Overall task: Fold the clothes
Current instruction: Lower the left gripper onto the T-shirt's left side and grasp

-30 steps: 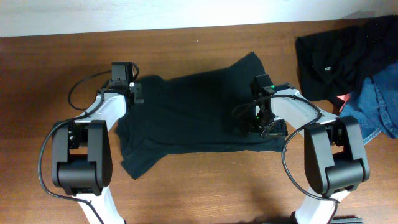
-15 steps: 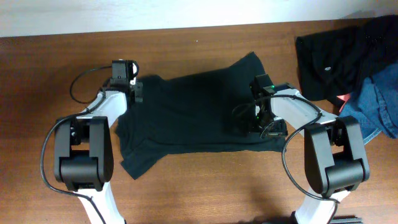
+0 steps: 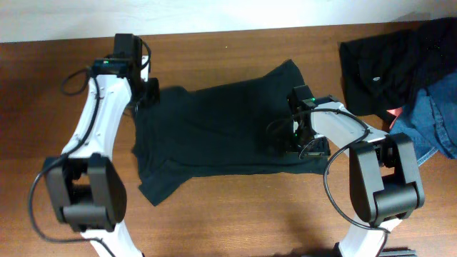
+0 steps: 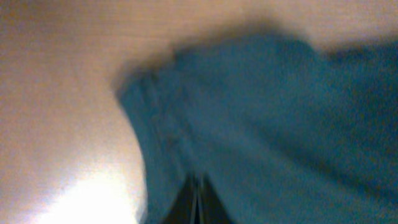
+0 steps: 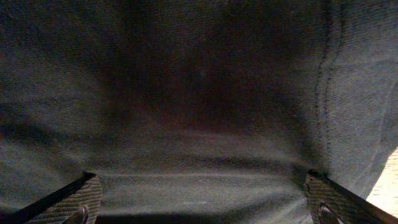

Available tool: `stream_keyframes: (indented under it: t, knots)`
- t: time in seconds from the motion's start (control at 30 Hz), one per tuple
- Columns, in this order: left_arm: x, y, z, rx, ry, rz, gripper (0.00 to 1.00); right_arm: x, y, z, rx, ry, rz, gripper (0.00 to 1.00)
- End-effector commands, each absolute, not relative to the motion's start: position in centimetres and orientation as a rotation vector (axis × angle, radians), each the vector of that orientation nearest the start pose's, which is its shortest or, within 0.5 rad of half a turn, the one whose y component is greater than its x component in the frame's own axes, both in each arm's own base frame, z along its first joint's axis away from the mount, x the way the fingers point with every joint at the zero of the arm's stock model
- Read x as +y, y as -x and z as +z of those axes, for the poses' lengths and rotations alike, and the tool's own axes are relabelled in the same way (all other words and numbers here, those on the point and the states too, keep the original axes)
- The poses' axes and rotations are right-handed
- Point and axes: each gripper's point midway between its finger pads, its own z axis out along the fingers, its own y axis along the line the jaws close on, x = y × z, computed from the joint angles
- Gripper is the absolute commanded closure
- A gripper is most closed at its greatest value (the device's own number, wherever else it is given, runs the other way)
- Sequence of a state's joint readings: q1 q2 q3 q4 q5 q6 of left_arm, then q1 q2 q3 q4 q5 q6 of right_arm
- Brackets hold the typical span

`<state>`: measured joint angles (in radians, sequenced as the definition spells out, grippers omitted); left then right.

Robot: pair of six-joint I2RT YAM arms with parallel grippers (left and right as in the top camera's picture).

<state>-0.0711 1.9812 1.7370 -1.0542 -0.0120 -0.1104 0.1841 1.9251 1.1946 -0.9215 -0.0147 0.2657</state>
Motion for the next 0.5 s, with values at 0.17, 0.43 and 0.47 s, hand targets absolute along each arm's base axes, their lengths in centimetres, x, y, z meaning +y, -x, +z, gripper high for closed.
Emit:
stream_keyframes:
  t: [0.17, 0.43, 0.47]
  knots:
    - [-6.7, -36.9, 11.5, 3.125, 0.144, -0.245, 1.00, 5.3, -30.1, -1.1, 3.245, -0.144, -0.061, 0.01]
    - [-9.1, -31.2, 5.7, 3.306, -0.023, -0.156, 0.99, 5.3, -30.1, -1.1, 3.245, -0.144, -0.061, 0.01]
    - [-9.2, -30.9, 5.3, 3.310, -0.031, -0.151, 0.99, 5.3, -30.1, -1.1, 3.245, -0.144, -0.061, 0.01]
